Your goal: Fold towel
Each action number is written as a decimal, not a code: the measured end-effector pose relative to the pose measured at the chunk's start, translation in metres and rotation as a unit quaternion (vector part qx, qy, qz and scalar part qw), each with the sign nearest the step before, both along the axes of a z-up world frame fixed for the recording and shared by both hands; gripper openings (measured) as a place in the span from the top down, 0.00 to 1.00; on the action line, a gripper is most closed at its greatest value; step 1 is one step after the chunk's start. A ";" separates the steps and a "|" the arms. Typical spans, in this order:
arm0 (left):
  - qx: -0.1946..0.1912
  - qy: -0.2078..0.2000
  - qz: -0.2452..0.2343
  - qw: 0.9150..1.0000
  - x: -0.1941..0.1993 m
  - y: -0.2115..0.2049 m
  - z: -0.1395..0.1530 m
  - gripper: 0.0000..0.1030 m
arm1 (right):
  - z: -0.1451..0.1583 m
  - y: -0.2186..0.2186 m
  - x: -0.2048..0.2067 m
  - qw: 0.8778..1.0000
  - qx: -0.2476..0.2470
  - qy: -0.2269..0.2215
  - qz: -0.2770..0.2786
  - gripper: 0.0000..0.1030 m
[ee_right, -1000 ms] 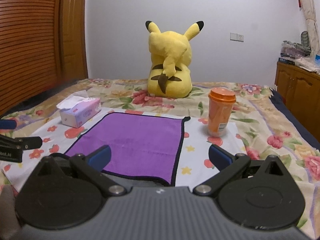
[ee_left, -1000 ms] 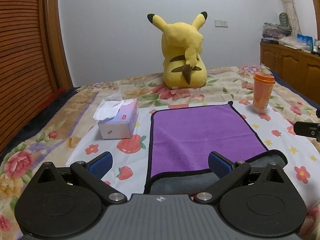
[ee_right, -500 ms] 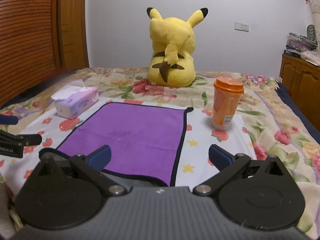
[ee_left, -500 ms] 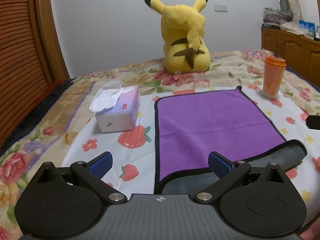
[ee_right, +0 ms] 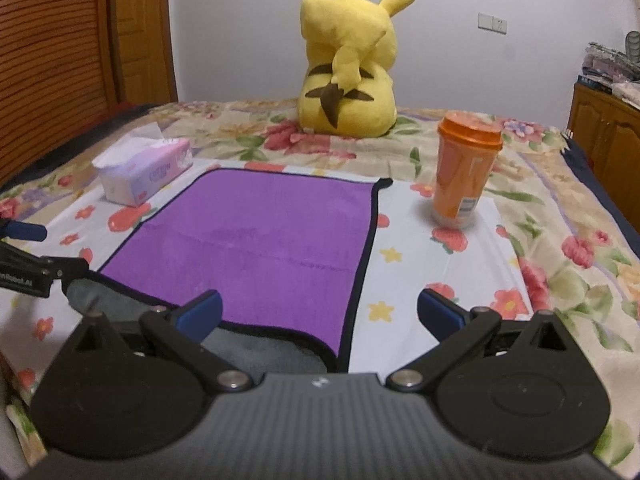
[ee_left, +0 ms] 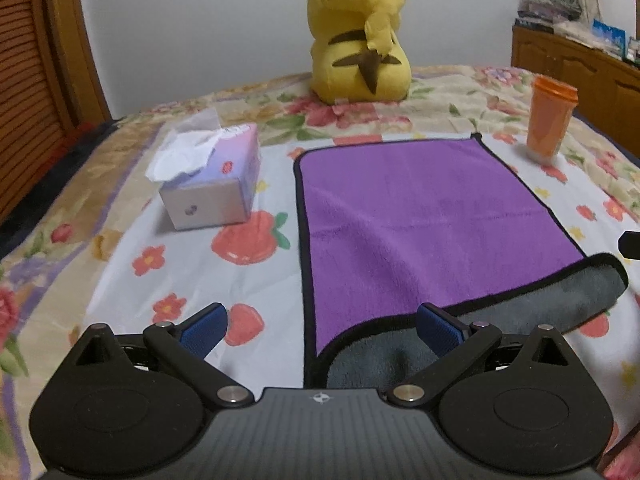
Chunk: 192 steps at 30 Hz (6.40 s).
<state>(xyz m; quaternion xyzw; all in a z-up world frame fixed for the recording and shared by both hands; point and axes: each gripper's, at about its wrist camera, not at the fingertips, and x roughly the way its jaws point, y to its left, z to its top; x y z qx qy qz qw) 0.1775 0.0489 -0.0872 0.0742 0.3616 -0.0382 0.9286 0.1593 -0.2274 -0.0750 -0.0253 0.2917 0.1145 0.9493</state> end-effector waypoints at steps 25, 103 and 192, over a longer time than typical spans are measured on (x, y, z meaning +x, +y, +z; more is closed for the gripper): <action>-0.040 0.078 -0.033 0.996 0.007 0.003 -0.022 0.50 | -0.036 0.002 0.021 0.992 0.010 0.118 0.035 0.16; -0.062 -0.050 -0.042 0.996 0.031 -0.004 0.020 0.92 | -0.002 -0.012 0.063 0.996 0.029 0.015 0.082 0.95; -0.050 -0.097 0.006 0.994 0.216 -0.010 -0.016 0.91 | -0.040 0.006 0.234 0.997 -0.022 -0.060 0.036 0.95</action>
